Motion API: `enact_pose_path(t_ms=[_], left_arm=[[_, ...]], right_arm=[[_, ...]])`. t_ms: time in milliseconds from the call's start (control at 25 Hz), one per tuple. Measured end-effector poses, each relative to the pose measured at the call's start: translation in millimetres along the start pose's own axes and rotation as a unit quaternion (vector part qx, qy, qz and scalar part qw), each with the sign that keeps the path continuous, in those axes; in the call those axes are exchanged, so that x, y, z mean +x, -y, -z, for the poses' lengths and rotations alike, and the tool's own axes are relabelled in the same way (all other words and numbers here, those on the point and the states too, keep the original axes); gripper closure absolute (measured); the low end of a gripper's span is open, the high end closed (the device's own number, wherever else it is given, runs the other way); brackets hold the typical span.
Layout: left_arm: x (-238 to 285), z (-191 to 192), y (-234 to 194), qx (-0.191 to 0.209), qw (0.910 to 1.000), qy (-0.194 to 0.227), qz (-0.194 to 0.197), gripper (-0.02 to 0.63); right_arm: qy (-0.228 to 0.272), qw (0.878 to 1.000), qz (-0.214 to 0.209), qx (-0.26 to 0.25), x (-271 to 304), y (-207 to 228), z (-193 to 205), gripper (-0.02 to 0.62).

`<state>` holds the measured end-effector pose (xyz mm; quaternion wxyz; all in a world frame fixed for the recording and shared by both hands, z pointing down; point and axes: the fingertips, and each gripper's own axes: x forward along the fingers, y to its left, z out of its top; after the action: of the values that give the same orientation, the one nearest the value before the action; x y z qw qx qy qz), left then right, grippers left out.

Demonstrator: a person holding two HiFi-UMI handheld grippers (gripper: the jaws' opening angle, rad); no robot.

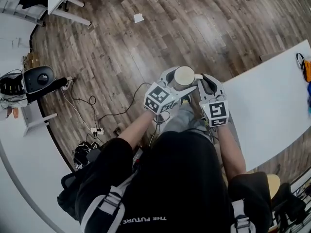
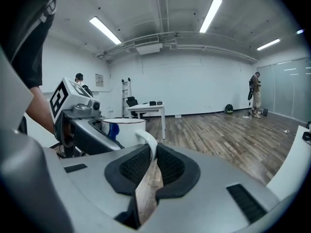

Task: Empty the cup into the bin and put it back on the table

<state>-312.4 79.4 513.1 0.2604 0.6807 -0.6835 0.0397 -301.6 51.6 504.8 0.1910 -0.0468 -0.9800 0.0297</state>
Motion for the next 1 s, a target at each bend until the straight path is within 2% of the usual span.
enact_pose_path(t_ms=[160,280,400,640,800,1000], left_arm=[[7,39,-26,-0.046,0.9981,-0.039,0.004,0.213],[17,77,-43,-0.095,0.9922,-0.079,0.013,0.215],[28,118,-54,-0.149,0.9818,-0.116,0.02,0.213],[37,194,-57,-0.24,0.9529,-0.181,0.038,0.213],[38,213,-52,-0.265,0.9435,-0.194,0.045,0.215],[49,209,-57,-0.263,0.9428,-0.199,0.045,0.214]], right_arm=[[-0.048,0.998,-0.008,0.035,30,-6,38,0.541],[-0.097,0.993,-0.018,0.069,51,-8,76,0.541],[-0.146,0.984,-0.032,0.098,67,-13,118,0.541],[-0.233,0.961,-0.052,0.143,79,-30,193,0.541],[-0.251,0.954,-0.056,0.155,76,-36,211,0.541],[-0.251,0.953,-0.051,0.164,80,-24,212,0.541]])
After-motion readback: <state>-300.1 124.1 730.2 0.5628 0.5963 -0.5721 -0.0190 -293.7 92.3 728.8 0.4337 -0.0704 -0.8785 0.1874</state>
